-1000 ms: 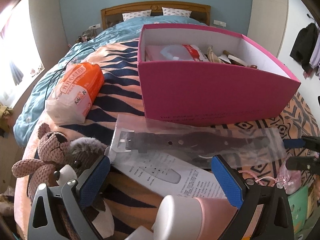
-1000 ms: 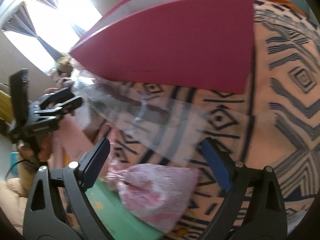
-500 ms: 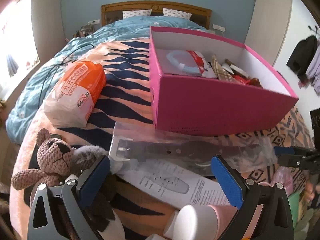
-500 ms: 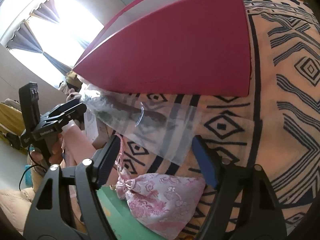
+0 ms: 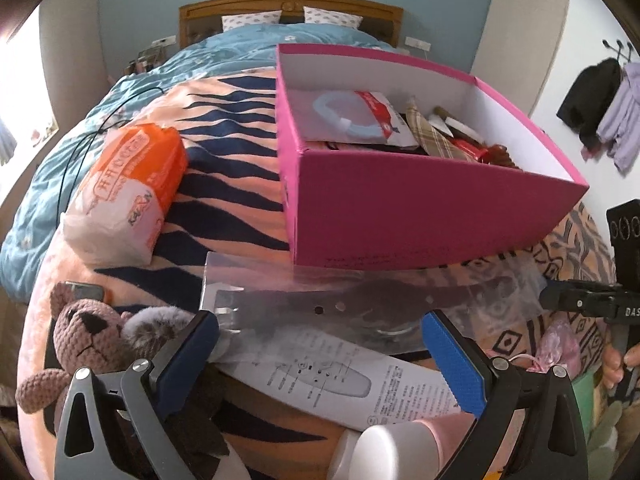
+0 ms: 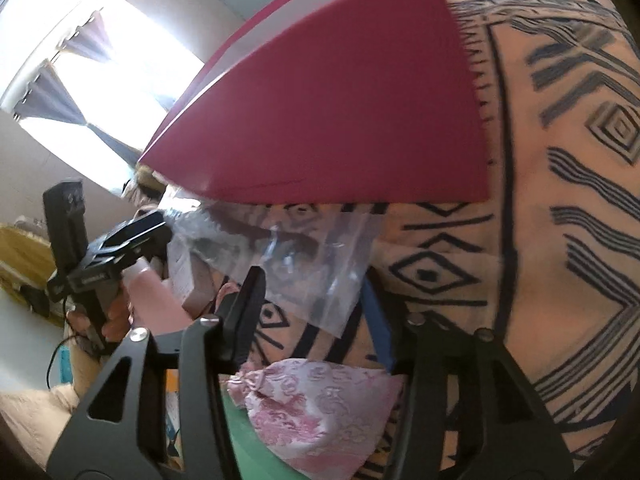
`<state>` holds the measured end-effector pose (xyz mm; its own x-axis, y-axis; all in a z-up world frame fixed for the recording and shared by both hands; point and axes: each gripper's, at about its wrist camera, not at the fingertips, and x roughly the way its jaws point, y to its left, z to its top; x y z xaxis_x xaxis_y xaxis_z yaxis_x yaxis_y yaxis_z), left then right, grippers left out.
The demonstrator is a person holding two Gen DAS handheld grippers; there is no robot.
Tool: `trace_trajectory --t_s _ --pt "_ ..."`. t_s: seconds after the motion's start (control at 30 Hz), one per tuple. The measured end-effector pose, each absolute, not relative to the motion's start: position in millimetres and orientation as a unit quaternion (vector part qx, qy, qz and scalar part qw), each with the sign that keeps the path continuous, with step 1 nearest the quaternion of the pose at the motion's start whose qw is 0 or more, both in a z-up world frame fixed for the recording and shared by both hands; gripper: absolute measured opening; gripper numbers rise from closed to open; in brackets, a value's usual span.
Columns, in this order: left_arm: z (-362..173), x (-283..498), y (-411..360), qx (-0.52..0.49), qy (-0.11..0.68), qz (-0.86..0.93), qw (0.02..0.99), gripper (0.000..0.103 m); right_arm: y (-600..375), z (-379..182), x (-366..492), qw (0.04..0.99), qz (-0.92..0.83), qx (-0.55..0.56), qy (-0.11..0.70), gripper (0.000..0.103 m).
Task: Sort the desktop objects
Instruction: 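Close the right gripper on the edge of the clear plastic bag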
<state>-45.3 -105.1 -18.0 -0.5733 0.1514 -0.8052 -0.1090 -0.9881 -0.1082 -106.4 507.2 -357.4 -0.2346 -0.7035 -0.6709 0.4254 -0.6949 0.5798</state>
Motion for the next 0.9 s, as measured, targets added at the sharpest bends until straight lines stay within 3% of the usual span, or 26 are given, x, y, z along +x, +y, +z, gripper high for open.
trace_trajectory --t_s 0.13,0.2,0.3,0.57,0.8,0.9 --pt "-16.9 -45.7 -108.0 -0.455 -0.03 0.887 0.076 0.103 501.1 -354.9 -107.5 0.362 -0.782 0.493 -0.121 0.047" --pt "-16.5 -46.2 -110.2 -0.457 -0.033 0.886 0.074 0.103 497.4 -359.9 -110.2 0.345 -0.789 0.496 -0.114 0.025" --pt "-15.2 -47.2 -115.5 -0.461 -0.036 0.884 0.065 0.103 495.6 -358.7 -108.8 0.339 -0.796 0.493 -0.096 0.013" --pt "-21.3 -57.6 -116.7 -0.486 -0.022 0.87 0.077 0.103 494.1 -345.7 -100.0 0.311 -0.826 0.469 -0.025 0.011" --pt "-33.3 -70.7 -102.3 -0.517 0.004 0.85 0.103 0.102 496.1 -352.2 -102.0 0.307 -0.822 0.478 -0.035 0.012" --pt "-37.7 -79.7 -109.6 -0.531 -0.022 0.839 0.115 0.102 498.2 -352.2 -104.2 0.308 -0.821 0.479 -0.042 0.012"
